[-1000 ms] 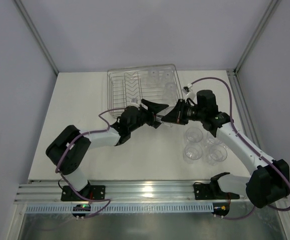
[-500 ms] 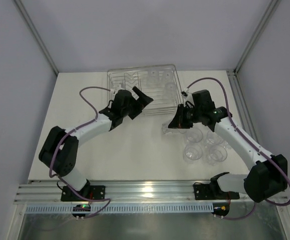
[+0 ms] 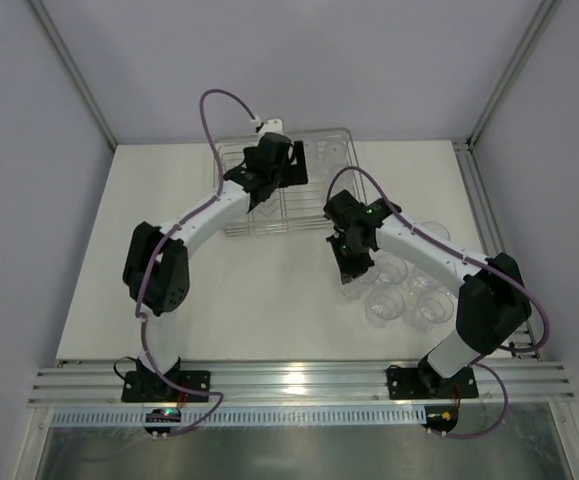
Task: Unload the cups from the dish rack
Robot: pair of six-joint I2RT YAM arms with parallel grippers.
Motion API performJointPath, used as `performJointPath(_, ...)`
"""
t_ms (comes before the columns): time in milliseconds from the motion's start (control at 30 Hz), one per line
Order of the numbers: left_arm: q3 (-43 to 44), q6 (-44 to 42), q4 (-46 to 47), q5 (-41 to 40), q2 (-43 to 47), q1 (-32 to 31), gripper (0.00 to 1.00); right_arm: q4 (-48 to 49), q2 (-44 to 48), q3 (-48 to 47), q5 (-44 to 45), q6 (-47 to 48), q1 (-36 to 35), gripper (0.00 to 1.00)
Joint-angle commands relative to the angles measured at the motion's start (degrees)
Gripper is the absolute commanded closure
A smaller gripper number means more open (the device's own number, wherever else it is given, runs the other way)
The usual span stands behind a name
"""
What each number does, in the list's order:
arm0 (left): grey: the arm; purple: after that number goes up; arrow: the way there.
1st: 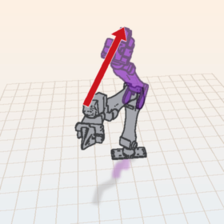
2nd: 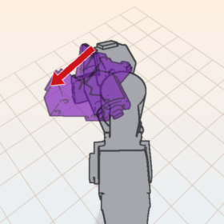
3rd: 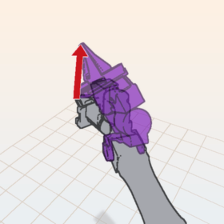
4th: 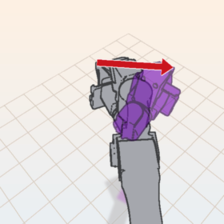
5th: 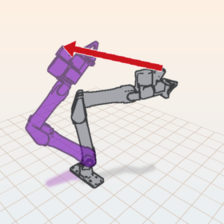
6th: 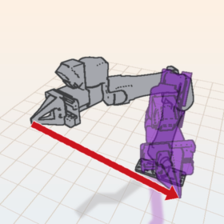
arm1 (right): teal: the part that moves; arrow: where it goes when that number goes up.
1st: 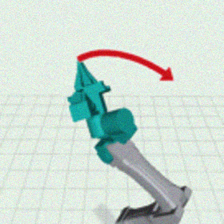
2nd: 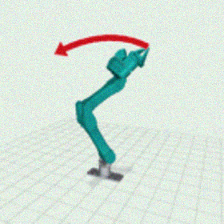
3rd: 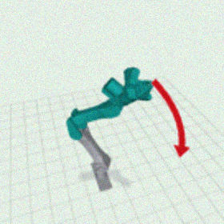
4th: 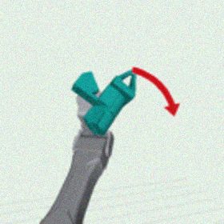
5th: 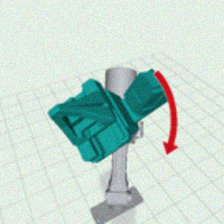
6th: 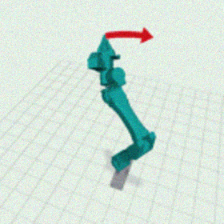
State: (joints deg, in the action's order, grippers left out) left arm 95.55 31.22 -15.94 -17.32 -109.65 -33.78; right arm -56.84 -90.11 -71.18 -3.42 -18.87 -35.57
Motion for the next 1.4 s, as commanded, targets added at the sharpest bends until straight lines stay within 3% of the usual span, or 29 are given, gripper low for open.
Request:
performJointPath(0, 4.6, -10.4, -4.1, -5.7, -4.7, -0.1, 0.0, -4.3, -0.5, -3.3, 8.3, 0.3, -1.3, 0.96)
performJointPath(267, 9.6, -17.4, 3.9, -5.6, -13.7, -0.1, 0.0, -3.9, -1.0, -1.6, 6.9, 0.7, -1.5, 0.94)
performJointPath(300, 10.1, -17.9, 4.8, -5.4, -14.4, -0.1, 0.0, -3.8, -1.0, -1.6, 6.5, 0.8, -1.4, 0.84)
performJointPath(500, 15.0, -19.4, 9.9, -3.0, -18.2, -0.1, 0.0, -2.8, 0.7, -2.5, -2.7, 1.9, -1.5, 0.52)
performJointPath(600, 16.9, -20.7, 13.1, -2.1, -20.2, -0.1, 0.0, -3.1, 1.5, -4.8, -6.2, 2.3, -1.5, 0.38)
performJointPath(700, 19.8, -22.7, 15.4, -2.3, -23.5, -0.1, 0.0, -3.8, 2.6, -8.5, -6.2, 2.3, -1.3, 0.31)
performJointPath(967, 29.3, -22.5, 18.8, -1.8, -33.9, 1.0, 0.0, -5.3, 6.3, -15.2, -7.5, 0.7, 4.2, 0.27)
performJointPath(1133, 34.0, -20.2, 23.3, -2.2, -39.8, 2.6, 0.0, -5.1, 8.9, -15.7, -10.4, 2.0, 11.8, 0.27)
performJointPath(1367, 41.7, -17.2, 26.5, -2.9, -46.4, 4.4, 0.0, -4.2, 9.1, -13.5, -12.0, 2.1, 13.5, 0.27)
